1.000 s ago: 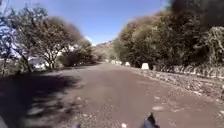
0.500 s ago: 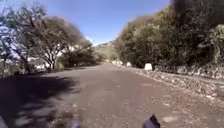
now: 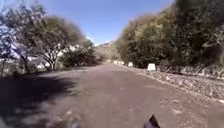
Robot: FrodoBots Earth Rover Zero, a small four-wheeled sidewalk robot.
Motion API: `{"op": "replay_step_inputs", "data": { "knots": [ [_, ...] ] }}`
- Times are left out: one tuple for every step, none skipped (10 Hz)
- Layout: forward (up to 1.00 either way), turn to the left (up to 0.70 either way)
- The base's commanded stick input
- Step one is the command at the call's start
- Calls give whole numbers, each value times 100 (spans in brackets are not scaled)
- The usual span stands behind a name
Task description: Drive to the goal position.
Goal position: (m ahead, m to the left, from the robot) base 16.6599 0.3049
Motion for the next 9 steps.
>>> {"op": "replay_step_inputs", "data": {
  "knots": [
    [50,0],
    [50,0],
    [50,0],
    [50,0],
    [50,0],
    [50,0],
    [50,0],
    [50,0],
    [50,0]
  ]
}}
